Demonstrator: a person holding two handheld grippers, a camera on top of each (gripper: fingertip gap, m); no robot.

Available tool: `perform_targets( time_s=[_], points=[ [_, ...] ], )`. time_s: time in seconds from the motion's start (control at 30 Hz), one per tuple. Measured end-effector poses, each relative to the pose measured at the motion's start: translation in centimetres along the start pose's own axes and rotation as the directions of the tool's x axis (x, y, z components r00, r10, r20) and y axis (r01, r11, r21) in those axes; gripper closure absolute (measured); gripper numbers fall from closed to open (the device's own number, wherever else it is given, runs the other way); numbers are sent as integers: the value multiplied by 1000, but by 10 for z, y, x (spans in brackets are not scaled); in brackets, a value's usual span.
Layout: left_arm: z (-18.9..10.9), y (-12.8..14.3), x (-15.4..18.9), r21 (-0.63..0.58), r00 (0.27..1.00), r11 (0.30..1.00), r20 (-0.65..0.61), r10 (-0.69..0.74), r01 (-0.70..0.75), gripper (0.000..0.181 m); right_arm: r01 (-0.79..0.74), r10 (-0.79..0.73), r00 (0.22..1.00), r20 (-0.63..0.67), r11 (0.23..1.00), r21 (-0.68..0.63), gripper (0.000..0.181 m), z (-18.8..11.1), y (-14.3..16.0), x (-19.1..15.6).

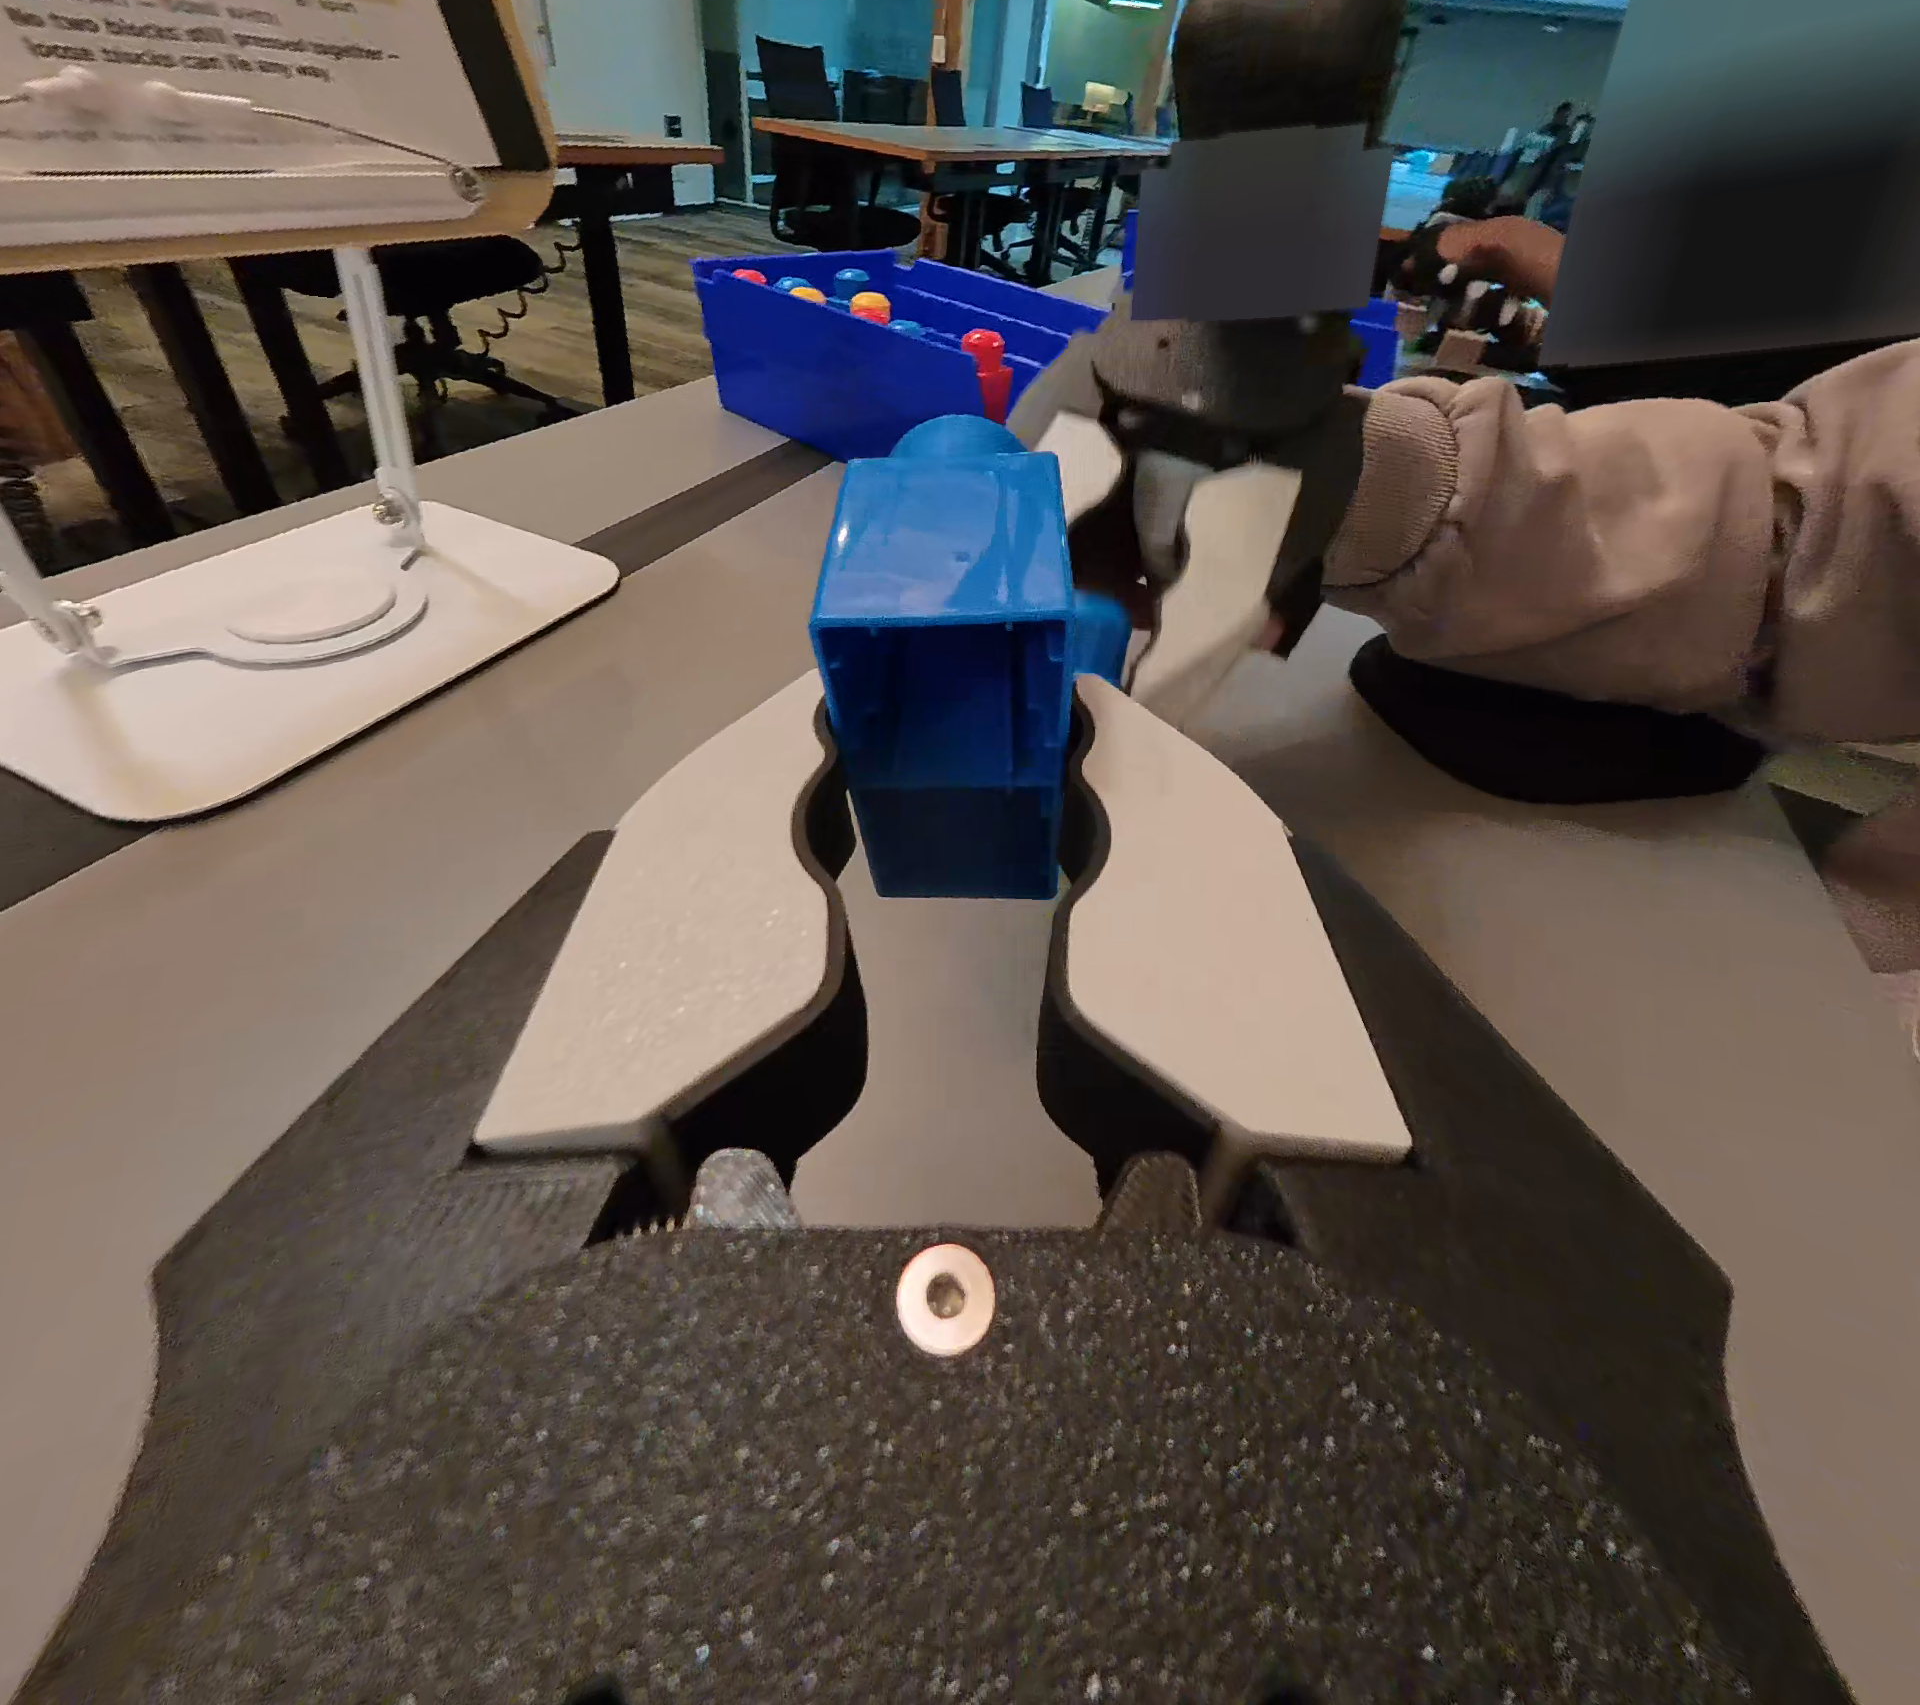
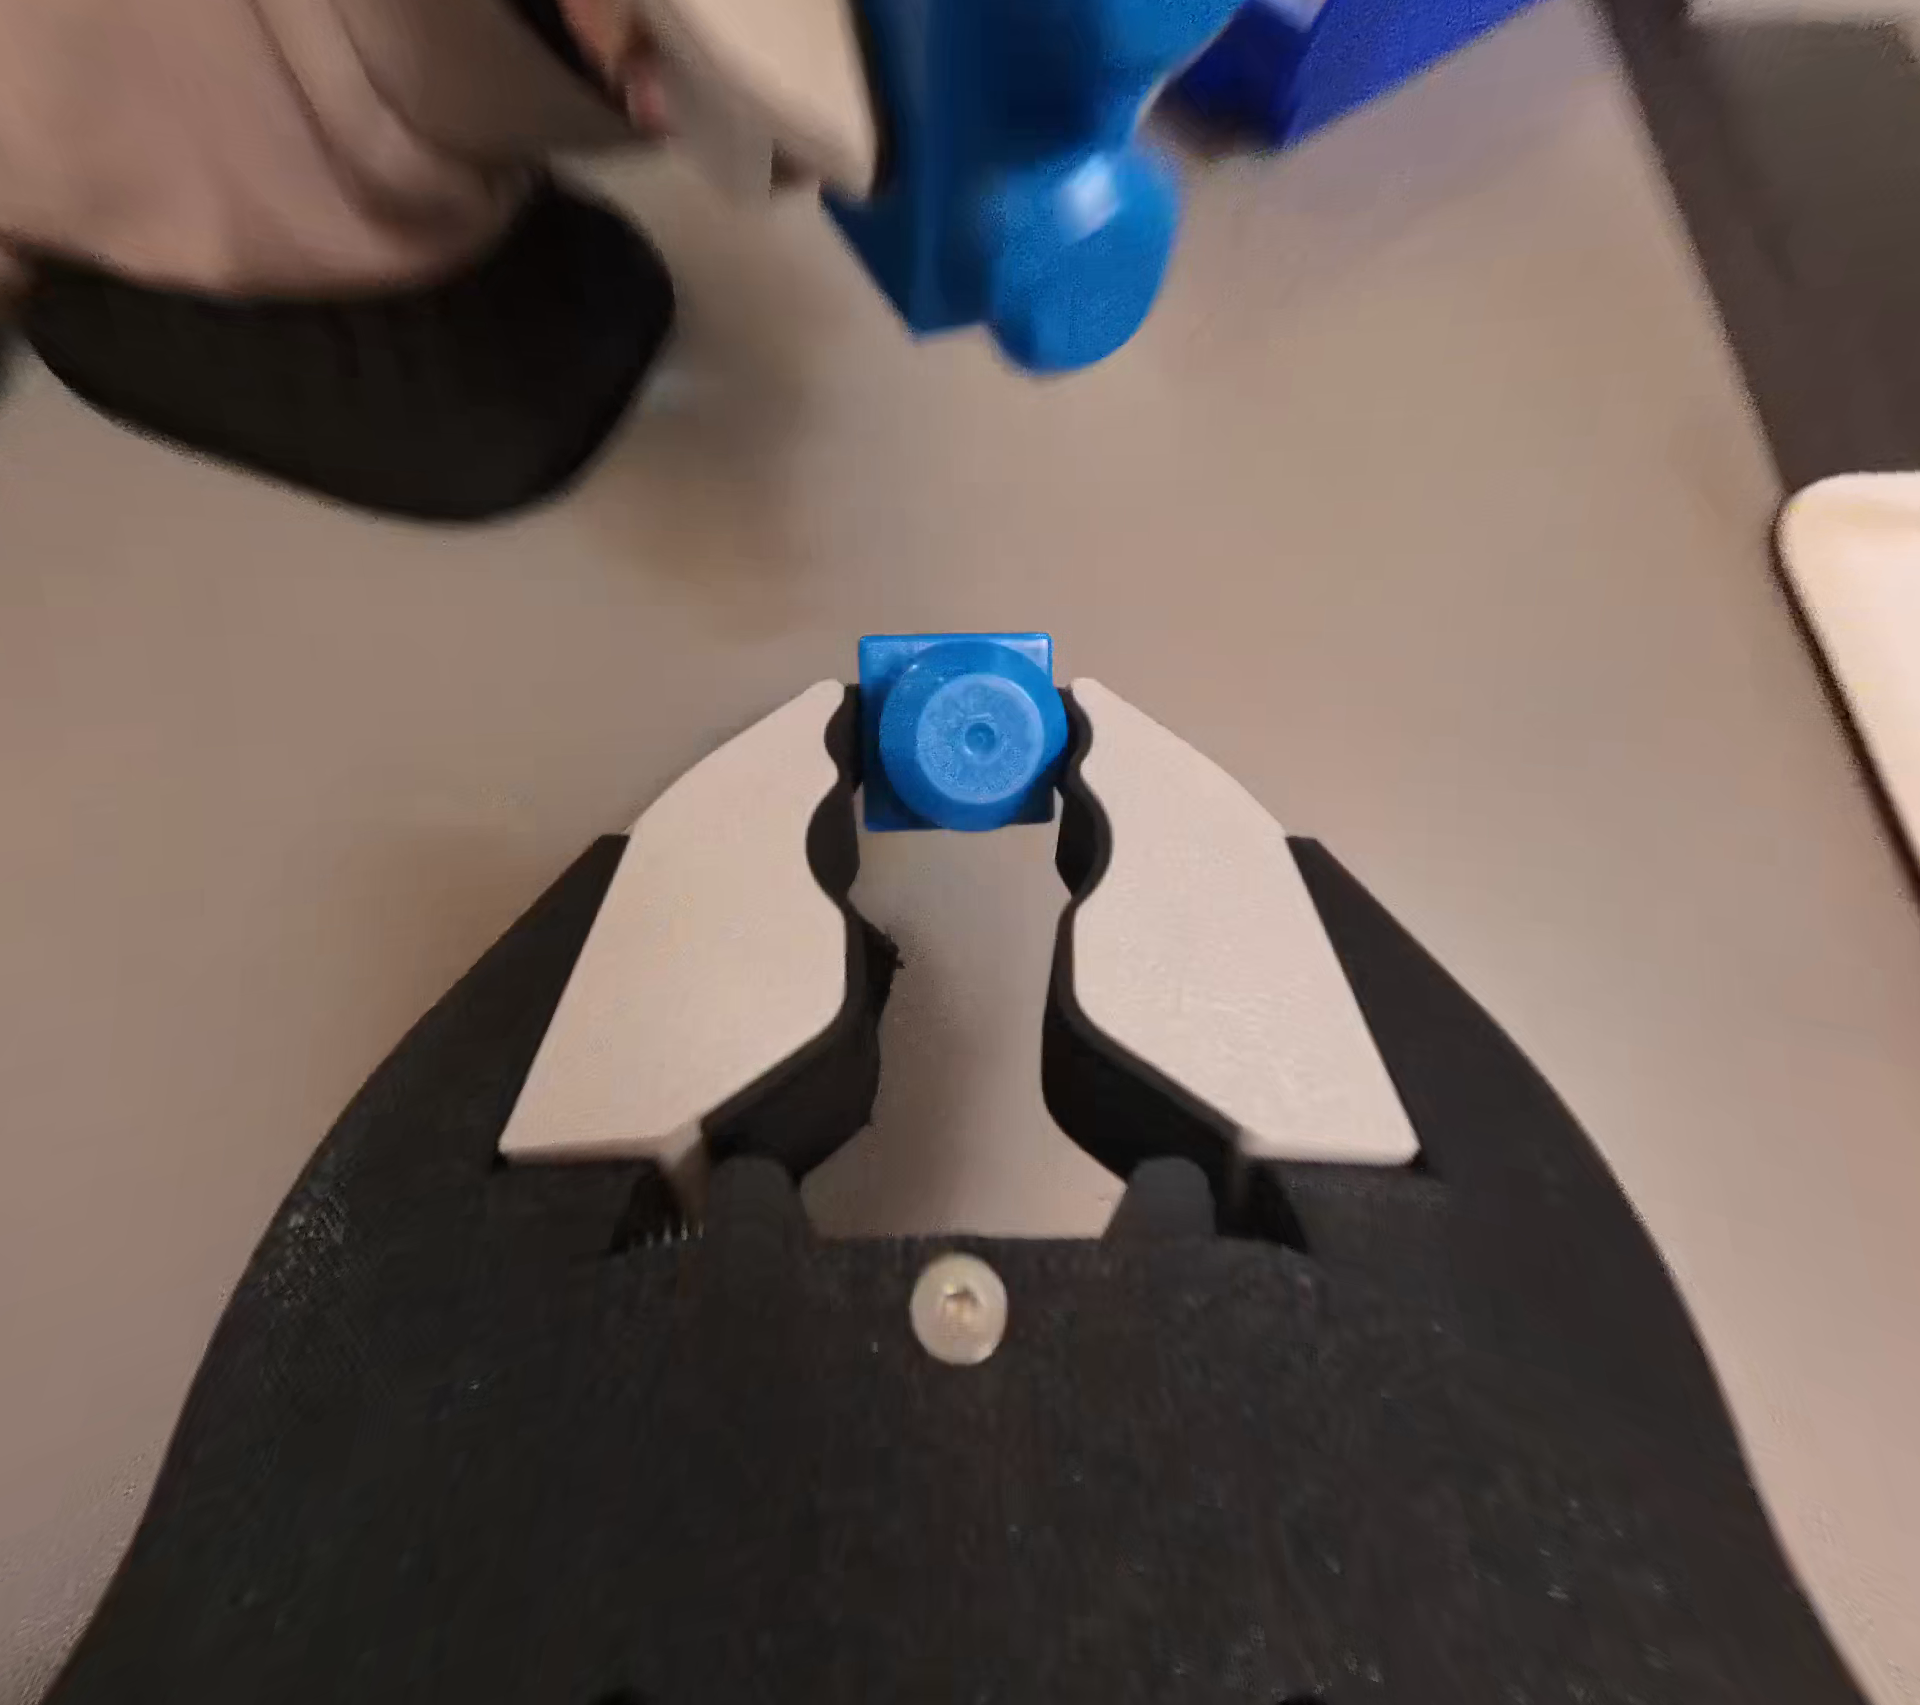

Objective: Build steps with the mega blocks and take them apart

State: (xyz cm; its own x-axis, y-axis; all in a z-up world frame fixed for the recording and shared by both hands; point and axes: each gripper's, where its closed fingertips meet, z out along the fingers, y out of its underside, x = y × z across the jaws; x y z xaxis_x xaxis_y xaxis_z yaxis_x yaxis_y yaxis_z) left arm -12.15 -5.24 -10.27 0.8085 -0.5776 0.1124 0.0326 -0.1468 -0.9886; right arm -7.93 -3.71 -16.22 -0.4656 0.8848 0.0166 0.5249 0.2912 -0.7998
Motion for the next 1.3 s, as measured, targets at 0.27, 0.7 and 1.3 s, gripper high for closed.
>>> perform_targets(
  time_s=[0.27,0.7,1.3],
  points=[
    [22,-1,40,24,989,999,-146,-29,33,144,-255,207,966,153,691,677,147,-106,-61,1],
    [42,7,77,-27,958,997,-275,-78,73,144,-273,167,962,218,648,711,147,-92,-59,-28],
    [47,62,75,-310,968,942,-246,54,-131,144,-63,36,995,92,948,312,147,-53,2,-40]
  ],
)
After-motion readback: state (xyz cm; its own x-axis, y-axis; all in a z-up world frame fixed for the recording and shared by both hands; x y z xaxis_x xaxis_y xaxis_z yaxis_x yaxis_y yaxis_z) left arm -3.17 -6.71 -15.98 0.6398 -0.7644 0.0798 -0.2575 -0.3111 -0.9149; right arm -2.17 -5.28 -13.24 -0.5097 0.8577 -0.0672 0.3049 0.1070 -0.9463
